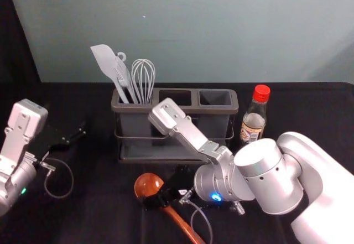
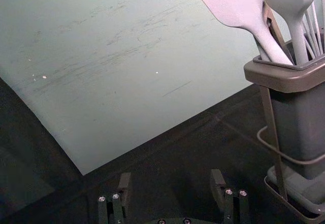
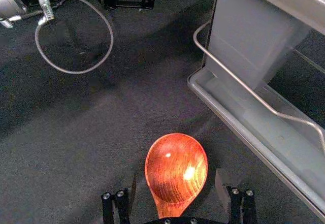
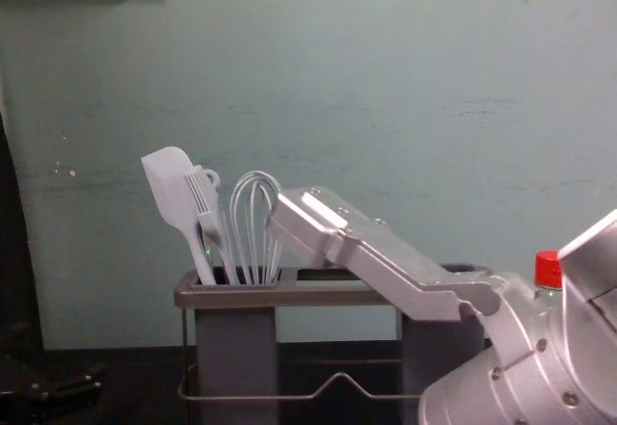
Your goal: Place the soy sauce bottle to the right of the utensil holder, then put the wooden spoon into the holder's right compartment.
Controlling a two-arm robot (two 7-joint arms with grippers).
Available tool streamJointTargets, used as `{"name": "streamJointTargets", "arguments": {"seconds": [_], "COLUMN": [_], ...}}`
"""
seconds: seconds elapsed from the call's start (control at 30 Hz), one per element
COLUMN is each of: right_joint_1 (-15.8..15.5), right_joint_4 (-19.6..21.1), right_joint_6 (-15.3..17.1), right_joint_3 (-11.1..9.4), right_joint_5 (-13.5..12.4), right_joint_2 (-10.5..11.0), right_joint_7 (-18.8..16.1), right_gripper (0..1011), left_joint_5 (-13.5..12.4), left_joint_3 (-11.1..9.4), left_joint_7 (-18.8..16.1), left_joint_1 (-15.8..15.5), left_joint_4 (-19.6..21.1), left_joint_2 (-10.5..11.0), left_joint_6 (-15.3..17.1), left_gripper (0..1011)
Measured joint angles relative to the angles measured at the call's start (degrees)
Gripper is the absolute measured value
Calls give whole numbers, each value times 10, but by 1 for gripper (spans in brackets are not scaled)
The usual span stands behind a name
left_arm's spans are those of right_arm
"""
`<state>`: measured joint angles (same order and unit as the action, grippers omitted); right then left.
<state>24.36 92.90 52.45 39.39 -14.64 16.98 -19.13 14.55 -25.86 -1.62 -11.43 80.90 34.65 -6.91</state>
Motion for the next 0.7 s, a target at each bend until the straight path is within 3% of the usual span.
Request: {"name": "streamJointTargets", "arguments": {"seconds": [0.7], "right_joint_1": [13], "right_joint_4": [-27], "right_joint_6": [0], "right_joint_3": [16], "right_joint_5": [43], "right_joint_2": [-19], "right_joint_7": [-15], "right_gripper": [1003], "left_joint_5": [0], "left_joint_3": [0], "left_joint_7": [0], "left_joint_1": [0], "left_joint_4": [0], "left_joint_2": [0], "left_joint_6": [0], "left_gripper": [1011]}}
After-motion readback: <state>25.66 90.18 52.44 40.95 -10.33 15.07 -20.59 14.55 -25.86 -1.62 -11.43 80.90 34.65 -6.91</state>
